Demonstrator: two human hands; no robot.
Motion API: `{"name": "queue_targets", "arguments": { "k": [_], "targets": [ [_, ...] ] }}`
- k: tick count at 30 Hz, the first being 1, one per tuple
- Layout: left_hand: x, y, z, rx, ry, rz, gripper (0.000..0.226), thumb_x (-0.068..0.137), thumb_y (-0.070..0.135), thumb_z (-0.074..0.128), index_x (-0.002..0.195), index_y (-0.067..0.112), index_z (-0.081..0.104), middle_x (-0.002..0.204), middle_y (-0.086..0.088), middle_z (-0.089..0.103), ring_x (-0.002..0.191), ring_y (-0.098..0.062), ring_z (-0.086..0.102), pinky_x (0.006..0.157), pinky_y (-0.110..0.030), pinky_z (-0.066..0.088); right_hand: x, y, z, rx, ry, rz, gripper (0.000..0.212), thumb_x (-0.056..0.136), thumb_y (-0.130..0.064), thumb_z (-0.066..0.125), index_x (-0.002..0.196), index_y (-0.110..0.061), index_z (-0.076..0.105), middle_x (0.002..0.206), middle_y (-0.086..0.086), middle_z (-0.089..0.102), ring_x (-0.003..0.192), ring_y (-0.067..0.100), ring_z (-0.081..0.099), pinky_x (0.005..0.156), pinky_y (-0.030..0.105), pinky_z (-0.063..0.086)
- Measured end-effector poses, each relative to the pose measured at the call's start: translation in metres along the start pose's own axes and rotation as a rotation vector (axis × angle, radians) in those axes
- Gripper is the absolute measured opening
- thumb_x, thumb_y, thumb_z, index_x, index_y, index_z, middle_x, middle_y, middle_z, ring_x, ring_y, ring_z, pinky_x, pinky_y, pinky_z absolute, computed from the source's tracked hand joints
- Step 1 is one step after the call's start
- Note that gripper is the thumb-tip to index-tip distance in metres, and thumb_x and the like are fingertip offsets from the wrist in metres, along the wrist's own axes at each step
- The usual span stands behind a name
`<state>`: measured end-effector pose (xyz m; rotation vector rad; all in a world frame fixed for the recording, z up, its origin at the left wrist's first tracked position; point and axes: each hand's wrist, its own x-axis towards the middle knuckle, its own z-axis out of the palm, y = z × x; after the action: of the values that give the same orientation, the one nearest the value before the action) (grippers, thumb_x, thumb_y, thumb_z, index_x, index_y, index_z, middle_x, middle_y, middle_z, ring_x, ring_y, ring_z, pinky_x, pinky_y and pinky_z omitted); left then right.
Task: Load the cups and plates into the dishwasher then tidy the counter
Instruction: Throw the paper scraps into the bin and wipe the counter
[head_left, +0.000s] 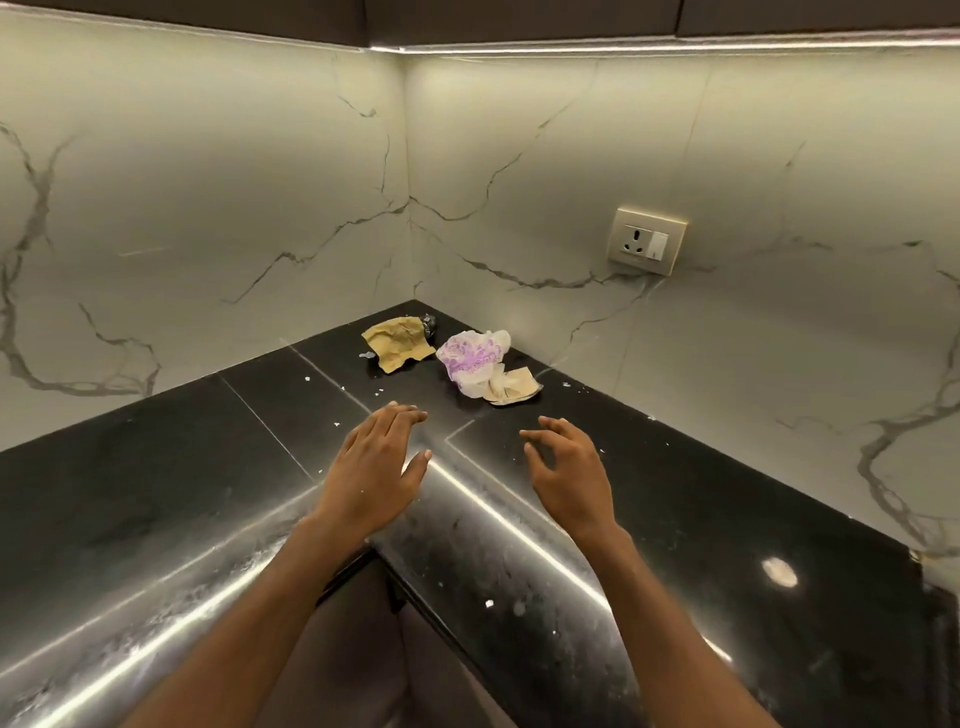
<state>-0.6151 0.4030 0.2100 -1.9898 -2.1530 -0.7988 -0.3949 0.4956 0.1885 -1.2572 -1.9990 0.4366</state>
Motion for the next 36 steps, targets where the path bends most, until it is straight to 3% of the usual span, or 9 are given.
{"name": "queue_targets", "arguments": {
  "k": [5,9,15,22,26,29,31,33,36],
  "targets": [
    [0.025,-0.020,0.014,-0.014,-0.013,-0.016,0.045,0.094,0.034,0.054,0.136,0.021,0.044,0.141,0.004,0.046,0.139,-0.014,0.033,0.113,-0.034,0.026,0.025,0.010,0.017,0.027,0.012,0.019,0.023,0.092,-0.024,0.062,0.113,-0.020,0.072,0.126,-0.004,0.061,0.122,0.011,0.052,0.100,0.022,0.039],
    [0.062,-0.037,0.030,-0.033,-0.046,0.013,0.046,0.094,0.034,0.055,0.136,0.021,0.044,0.140,0.003,0.047,0.139,-0.015,0.033,0.113,-0.035,0.025,0.047,0.018,0.034,0.033,0.004,0.060,0.024,0.093,-0.022,0.061,0.114,-0.019,0.071,0.128,-0.002,0.061,0.123,0.013,0.052,0.105,0.030,0.043],
    [0.143,-0.065,0.058,-0.036,-0.121,0.126,0.049,0.092,0.036,0.057,0.136,0.017,0.046,0.138,0.001,0.048,0.133,-0.016,0.040,0.111,-0.032,0.029,0.088,0.040,0.057,0.047,0.074,0.180,0.023,0.092,-0.020,0.061,0.112,-0.018,0.072,0.125,-0.002,0.062,0.115,0.012,0.057,0.098,0.038,0.050],
    [0.245,-0.101,0.131,-0.080,-0.228,0.156,0.054,0.090,0.051,0.053,0.133,0.020,0.046,0.135,-0.001,0.050,0.125,-0.019,0.045,0.104,-0.037,0.039,0.145,0.064,0.106,0.021,0.061,0.392,0.025,0.093,-0.024,0.059,0.115,-0.022,0.070,0.126,-0.004,0.059,0.114,0.009,0.054,0.098,0.030,0.046],
    [0.292,-0.107,0.177,-0.076,-0.355,0.020,0.074,0.084,0.069,0.046,0.143,0.026,0.034,0.153,-0.006,0.029,0.140,-0.026,0.027,0.108,-0.049,0.034,0.179,0.083,0.139,0.001,0.044,0.541,0.028,0.092,-0.021,0.058,0.118,-0.020,0.068,0.129,0.000,0.055,0.121,0.013,0.050,0.099,0.026,0.038],
    [0.312,-0.107,0.203,-0.125,-0.525,-0.072,0.084,0.076,0.079,0.046,0.147,0.043,0.021,0.160,-0.008,0.004,0.147,-0.032,0.004,0.110,-0.060,0.018,0.205,0.093,0.160,0.020,-0.007,0.680,0.031,0.091,-0.022,0.059,0.121,-0.024,0.066,0.135,0.006,0.052,0.124,0.020,0.049,0.103,0.034,0.041],
    [0.319,-0.109,0.217,-0.109,-0.633,-0.092,0.085,0.073,0.082,0.047,0.146,0.049,0.019,0.161,-0.008,-0.002,0.147,-0.034,-0.002,0.110,-0.063,0.011,0.218,0.099,0.170,0.095,-0.015,0.769,0.033,0.091,-0.022,0.058,0.123,-0.028,0.064,0.134,0.003,0.055,0.111,0.022,0.058,0.090,0.035,0.050],
    [0.322,-0.113,0.228,-0.039,-0.709,-0.087,0.082,0.072,0.081,0.050,0.144,0.046,0.029,0.159,-0.009,0.012,0.145,-0.034,0.011,0.110,-0.063,0.013,0.228,0.101,0.177,0.184,-0.010,0.852,0.035,0.091,-0.019,0.056,0.125,-0.026,0.063,0.130,0.000,0.058,0.102,0.019,0.060,0.082,0.028,0.049],
    [0.315,-0.119,0.241,-0.027,-0.742,-0.114,0.073,0.072,0.070,0.059,0.135,0.034,0.044,0.143,-0.006,0.041,0.133,-0.030,0.036,0.107,-0.057,0.026,0.241,0.106,0.185,0.287,-0.013,0.954,0.038,0.089,-0.015,0.054,0.125,-0.025,0.063,0.132,0.002,0.056,0.112,0.020,0.055,0.091,0.030,0.046]
  ]
}}
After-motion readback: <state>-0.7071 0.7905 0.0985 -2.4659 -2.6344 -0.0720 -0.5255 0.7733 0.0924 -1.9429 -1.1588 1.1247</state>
